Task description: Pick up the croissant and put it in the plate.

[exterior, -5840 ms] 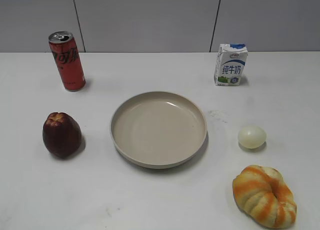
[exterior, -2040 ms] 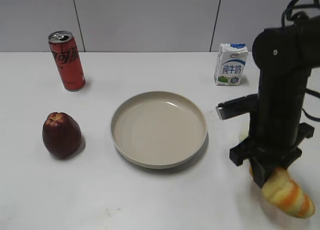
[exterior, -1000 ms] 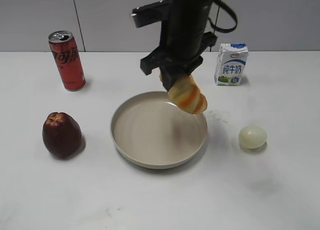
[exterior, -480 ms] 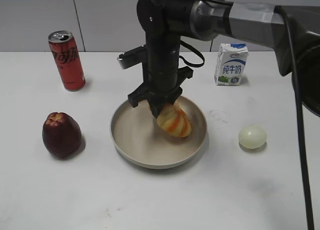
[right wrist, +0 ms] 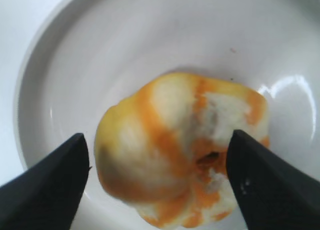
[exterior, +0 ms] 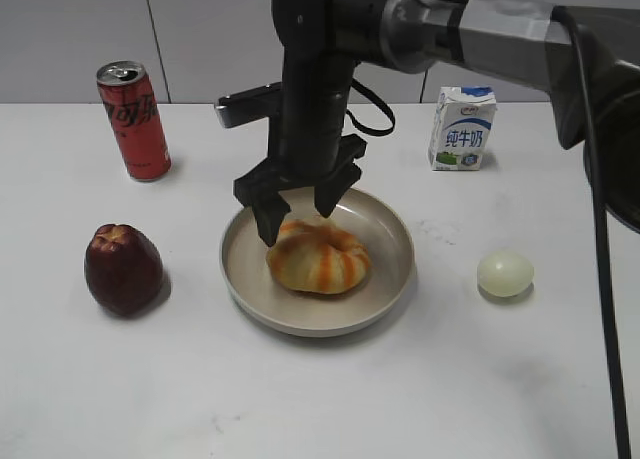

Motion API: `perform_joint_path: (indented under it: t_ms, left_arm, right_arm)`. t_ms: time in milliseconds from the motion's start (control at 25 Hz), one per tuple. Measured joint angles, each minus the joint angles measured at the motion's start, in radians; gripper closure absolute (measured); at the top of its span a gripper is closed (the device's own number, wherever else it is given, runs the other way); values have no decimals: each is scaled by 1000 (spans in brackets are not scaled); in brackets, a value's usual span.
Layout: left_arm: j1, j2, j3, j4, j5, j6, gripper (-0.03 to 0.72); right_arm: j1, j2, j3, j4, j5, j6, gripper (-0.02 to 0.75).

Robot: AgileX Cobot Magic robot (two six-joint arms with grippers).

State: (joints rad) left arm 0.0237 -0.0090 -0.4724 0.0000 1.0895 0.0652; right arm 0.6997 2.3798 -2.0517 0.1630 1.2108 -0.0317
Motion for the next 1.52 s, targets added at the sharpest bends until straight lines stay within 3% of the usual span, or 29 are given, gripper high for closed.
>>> perform_joint_path:
  t_ms: [360,840,1160,1520]
  left_arm:
    - [0,0,0,0,0,0,104]
    - [0,0,0,0,0,0,104]
    - [0,0,0,0,0,0,104]
    - [0,0,0,0,0,0,104]
  right_arm:
    - [-53,-75,-57,7,1,0,83]
    - [-435,-260,-32,13,3,32,111]
    - [-617,-428,134,5,3,32,139]
    - [-624,-717,450,-6,3,0,146]
